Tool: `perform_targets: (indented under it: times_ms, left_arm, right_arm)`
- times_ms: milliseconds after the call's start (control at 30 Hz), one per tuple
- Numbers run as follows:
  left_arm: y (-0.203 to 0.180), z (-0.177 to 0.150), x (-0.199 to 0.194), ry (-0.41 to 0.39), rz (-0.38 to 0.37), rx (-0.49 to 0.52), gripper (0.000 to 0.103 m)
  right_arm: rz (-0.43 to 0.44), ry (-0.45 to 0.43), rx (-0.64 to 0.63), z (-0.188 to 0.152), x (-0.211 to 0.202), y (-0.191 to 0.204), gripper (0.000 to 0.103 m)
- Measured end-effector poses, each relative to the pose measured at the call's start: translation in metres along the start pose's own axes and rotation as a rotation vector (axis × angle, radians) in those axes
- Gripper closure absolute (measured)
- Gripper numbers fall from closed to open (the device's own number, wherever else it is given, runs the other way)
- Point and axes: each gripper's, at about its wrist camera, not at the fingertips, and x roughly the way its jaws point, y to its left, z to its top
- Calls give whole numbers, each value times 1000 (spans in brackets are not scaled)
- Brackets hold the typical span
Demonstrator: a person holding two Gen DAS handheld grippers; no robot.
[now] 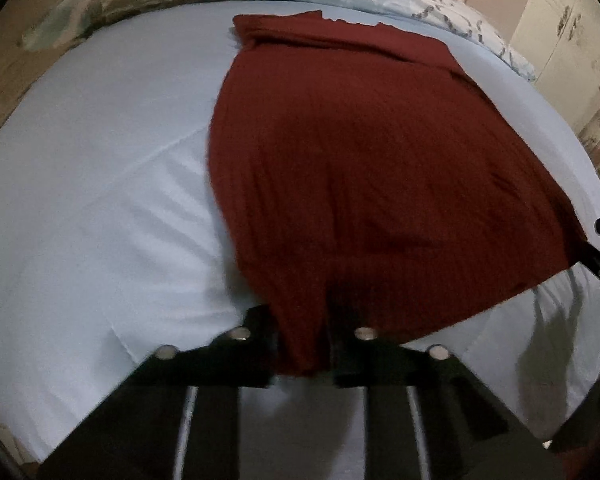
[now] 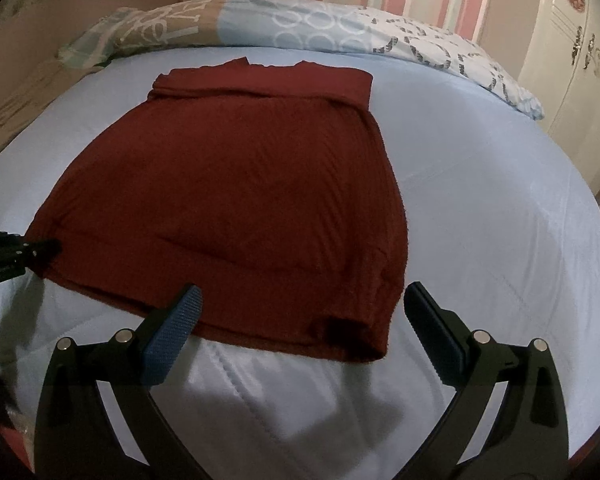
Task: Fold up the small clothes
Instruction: 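Grasp the sweater hem with the left gripper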
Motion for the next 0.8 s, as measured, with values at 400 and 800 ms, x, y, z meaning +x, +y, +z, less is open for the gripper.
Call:
perform_targets:
  times_ms: [400,800]
  left_arm:
    - [3,3,-3,3,-3,-5,88]
    - [2,6,-3,9,8,5,88]
  right_arm:
    - [4,36,128,-6,8,-33,3]
    - [55,92,195,-4,27,-42,36]
